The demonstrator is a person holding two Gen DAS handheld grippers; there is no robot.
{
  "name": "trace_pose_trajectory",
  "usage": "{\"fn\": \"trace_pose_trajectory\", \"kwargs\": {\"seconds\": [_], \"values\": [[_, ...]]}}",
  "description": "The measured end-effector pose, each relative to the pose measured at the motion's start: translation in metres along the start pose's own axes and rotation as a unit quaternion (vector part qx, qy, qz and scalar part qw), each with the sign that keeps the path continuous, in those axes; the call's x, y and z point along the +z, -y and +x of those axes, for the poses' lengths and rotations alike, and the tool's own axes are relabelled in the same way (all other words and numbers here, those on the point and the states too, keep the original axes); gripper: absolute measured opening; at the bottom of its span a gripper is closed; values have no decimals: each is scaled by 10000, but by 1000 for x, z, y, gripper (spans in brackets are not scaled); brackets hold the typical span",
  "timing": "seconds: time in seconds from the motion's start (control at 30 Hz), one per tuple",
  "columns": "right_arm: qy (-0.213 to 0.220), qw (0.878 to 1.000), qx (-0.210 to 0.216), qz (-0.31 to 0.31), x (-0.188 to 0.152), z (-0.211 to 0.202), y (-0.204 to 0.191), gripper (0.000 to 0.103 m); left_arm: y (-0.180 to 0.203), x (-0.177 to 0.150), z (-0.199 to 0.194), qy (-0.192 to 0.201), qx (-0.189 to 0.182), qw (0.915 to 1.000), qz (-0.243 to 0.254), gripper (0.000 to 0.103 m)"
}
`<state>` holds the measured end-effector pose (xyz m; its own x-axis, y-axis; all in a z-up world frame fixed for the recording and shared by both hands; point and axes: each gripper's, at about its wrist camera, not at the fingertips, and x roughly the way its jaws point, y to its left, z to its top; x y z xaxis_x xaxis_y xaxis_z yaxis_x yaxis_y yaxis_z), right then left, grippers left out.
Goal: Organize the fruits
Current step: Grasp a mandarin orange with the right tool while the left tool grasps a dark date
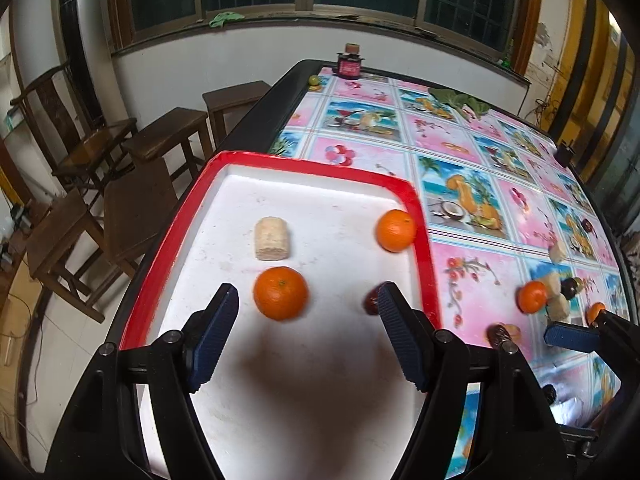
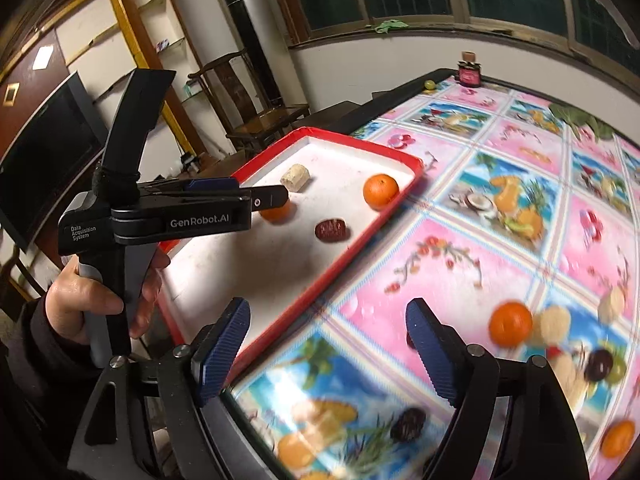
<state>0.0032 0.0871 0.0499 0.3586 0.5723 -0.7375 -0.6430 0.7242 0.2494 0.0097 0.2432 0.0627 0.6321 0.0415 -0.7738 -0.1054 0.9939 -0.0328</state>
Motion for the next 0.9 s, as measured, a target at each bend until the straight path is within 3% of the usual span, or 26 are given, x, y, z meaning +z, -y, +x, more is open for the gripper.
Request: {"fn": "trace_pose_trajectory", "kwargs": {"seconds": [0.57, 0.9], "values": [[316, 9964, -374, 697, -49, -67, 46, 88, 68, -17, -35, 44, -463, 9976, 506, 74], [371, 9912, -714, 1047, -87, -96, 74, 88, 110, -50, -37, -225, -907, 9933, 674, 74]]}}
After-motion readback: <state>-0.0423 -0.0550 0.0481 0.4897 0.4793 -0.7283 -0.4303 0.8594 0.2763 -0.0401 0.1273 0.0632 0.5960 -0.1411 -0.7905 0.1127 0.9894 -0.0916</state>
